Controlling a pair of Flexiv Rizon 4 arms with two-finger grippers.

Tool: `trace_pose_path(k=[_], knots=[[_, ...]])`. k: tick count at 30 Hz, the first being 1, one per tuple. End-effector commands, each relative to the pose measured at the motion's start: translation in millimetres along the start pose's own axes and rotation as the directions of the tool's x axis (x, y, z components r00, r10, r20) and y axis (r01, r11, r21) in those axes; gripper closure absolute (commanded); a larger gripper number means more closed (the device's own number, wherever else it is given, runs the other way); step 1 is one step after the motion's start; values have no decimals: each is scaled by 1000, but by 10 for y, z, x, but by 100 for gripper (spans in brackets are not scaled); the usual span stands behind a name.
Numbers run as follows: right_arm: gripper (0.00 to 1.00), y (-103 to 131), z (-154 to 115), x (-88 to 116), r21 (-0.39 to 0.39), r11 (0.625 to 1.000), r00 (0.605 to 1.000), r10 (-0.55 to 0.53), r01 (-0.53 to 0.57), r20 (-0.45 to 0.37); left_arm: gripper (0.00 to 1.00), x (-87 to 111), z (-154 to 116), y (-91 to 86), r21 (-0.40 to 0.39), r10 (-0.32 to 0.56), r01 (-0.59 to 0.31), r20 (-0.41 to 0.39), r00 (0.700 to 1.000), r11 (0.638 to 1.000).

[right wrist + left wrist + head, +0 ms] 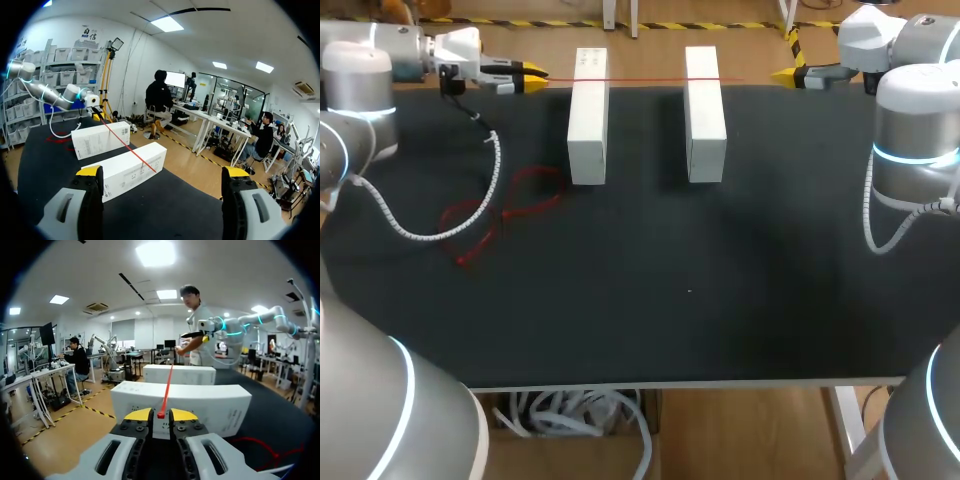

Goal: Grab the tape and strap the tape.

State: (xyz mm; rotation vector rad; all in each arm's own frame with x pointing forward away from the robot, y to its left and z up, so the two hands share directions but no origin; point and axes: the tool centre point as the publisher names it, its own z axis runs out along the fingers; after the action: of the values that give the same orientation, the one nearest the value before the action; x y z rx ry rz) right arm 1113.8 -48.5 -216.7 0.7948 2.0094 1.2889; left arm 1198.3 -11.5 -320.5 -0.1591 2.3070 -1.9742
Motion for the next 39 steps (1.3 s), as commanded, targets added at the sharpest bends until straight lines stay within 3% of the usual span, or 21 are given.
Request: trace_pose_path(k=[1,7,17,18,19,30,39], knots=[[0,0,-1,-6,1,1000,1000,0,0,-1,85,-72,18,68,7,-4,5,-171,985,1000],[0,0,-1,-6,1,1000,1000,0,0,-1,90,-61,27,77,3,-6,6,-176,984,1000],[0,0,-1,-6,1,1000,1000,0,0,-1,87,-37,58,45,4,1,0,-185,983,1000],[0,0,-1,-6,1,1000,1000,0,0,-1,90,-37,57,39,6,6,-5,-187,982,1000],[0,0,-1,-6,1,1000,1000,0,0,-1,100,-37,56,37,6,6,-5,-187,982,1000],[0,0,-1,-6,1,1000,1000,0,0,-1,100,-25,51,4,1,8,-8,-192,981,1000],[0,0,-1,-6,1,1000,1000,0,0,-1,100,75,13,-275,51,41,-32,-182,982,998]])
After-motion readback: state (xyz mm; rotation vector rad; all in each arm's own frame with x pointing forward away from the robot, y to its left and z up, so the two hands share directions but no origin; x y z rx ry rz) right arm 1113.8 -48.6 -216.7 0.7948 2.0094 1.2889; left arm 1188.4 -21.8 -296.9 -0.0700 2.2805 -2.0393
